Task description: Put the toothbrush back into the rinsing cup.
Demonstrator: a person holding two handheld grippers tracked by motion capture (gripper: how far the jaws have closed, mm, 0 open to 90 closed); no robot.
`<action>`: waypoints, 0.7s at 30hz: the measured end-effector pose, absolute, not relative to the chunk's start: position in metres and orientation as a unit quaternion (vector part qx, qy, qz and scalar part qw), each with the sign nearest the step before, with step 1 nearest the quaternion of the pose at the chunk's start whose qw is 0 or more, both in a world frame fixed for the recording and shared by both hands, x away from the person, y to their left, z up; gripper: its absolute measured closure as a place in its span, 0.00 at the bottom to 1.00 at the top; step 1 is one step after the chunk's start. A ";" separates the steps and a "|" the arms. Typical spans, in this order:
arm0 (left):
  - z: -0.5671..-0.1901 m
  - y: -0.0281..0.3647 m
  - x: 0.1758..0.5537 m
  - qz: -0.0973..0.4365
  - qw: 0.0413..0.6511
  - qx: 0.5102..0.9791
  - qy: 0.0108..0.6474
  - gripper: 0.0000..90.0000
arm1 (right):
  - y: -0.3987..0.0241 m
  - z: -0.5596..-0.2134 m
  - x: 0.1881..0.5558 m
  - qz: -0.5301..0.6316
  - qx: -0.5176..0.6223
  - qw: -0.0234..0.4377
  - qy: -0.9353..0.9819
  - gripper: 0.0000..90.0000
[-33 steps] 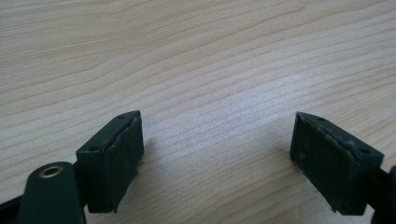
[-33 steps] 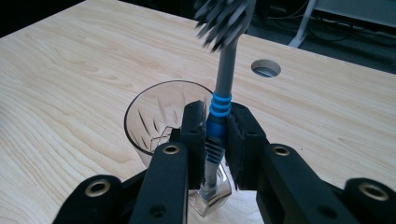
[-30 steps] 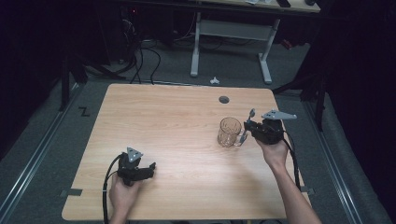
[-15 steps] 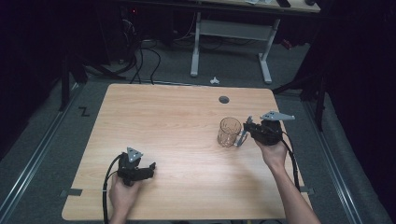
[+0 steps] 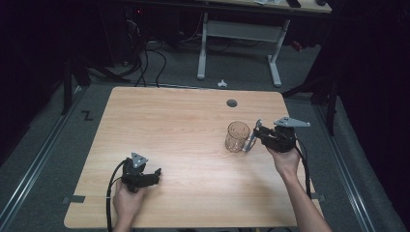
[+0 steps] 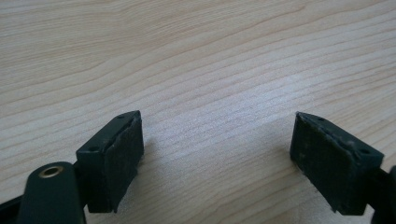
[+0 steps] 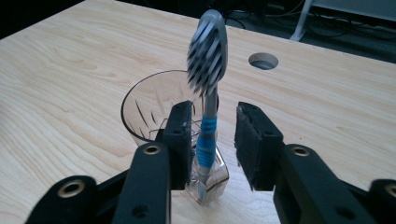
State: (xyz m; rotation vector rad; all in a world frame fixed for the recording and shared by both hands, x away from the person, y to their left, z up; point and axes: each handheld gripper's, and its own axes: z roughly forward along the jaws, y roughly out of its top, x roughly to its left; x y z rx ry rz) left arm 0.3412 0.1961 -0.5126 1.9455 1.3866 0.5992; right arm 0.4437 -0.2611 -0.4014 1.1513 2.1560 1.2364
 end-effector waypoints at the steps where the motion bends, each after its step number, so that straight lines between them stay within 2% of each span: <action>1: -0.513 0.196 0.341 0.229 0.333 0.745 0.531 0.20 | -0.262 -0.401 0.443 0.443 0.413 0.200 0.770 0.72; 21: -0.513 0.196 0.341 0.229 0.333 0.745 0.531 0.20 | -0.287 -0.396 0.428 0.466 0.431 0.212 0.743 0.67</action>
